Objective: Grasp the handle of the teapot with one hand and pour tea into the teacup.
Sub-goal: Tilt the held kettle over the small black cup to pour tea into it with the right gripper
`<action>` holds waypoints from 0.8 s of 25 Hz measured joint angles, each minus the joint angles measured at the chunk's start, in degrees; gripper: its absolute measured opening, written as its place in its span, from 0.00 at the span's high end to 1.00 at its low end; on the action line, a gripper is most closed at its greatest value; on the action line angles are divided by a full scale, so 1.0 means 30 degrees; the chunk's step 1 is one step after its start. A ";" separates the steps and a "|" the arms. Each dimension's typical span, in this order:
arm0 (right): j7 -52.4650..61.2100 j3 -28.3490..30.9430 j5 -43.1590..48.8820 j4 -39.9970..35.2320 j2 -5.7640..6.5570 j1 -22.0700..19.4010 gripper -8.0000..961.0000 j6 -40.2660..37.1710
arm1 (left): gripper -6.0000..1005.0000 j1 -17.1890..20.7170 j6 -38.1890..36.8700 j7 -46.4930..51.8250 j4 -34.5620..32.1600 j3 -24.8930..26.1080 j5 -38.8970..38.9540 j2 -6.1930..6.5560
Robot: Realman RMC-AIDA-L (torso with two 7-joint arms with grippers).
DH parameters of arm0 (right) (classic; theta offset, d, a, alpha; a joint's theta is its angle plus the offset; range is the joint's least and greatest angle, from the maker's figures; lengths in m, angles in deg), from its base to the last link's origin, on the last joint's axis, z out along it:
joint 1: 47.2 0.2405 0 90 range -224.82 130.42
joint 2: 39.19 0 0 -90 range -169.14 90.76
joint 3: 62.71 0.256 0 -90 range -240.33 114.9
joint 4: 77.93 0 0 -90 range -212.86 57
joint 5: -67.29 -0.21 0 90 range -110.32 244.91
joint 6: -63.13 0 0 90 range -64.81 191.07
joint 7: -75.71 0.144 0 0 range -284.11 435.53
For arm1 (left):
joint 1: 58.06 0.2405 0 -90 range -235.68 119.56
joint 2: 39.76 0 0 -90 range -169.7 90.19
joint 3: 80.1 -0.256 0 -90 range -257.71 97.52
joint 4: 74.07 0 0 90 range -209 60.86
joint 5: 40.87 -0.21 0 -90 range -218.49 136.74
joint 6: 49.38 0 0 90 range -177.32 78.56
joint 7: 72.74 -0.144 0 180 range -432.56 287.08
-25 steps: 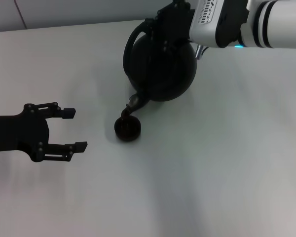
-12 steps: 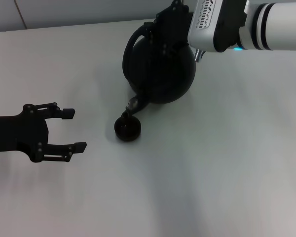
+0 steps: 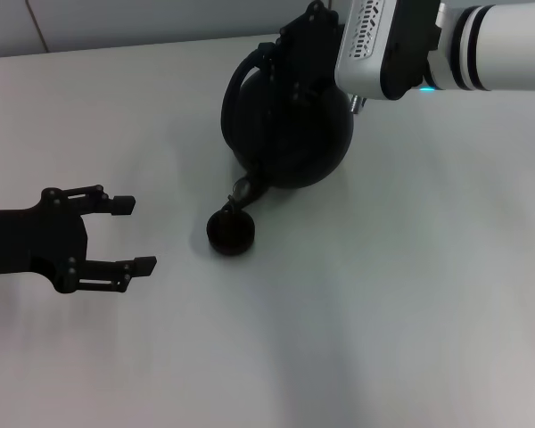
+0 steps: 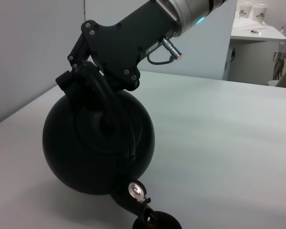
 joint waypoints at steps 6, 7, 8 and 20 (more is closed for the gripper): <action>0.0412 0.0157 -0.0170 0.0055 -0.0005 -0.0248 0.89 0.0004 | 0.14 0.0000 0.0000 0.0000 0.0000 0.0000 0.0000 -0.0047; 0.0621 0.0177 -0.0186 0.0101 -0.0010 -0.0323 0.89 0.0016 | 0.14 0.0000 0.0000 0.0000 0.0000 0.0000 0.0000 -0.0061; 0.0934 0.0188 -0.0191 0.0145 -0.0012 -0.0434 0.89 0.0032 | 0.14 0.0002 0.0000 -0.0001 0.0000 0.0000 0.0000 -0.0065; 0.1358 0.0915 -0.2836 0.0506 -0.0084 -0.2537 0.90 0.0857 | 0.14 0.0006 -0.0001 0.0059 -0.0030 -0.0001 0.0000 -0.0164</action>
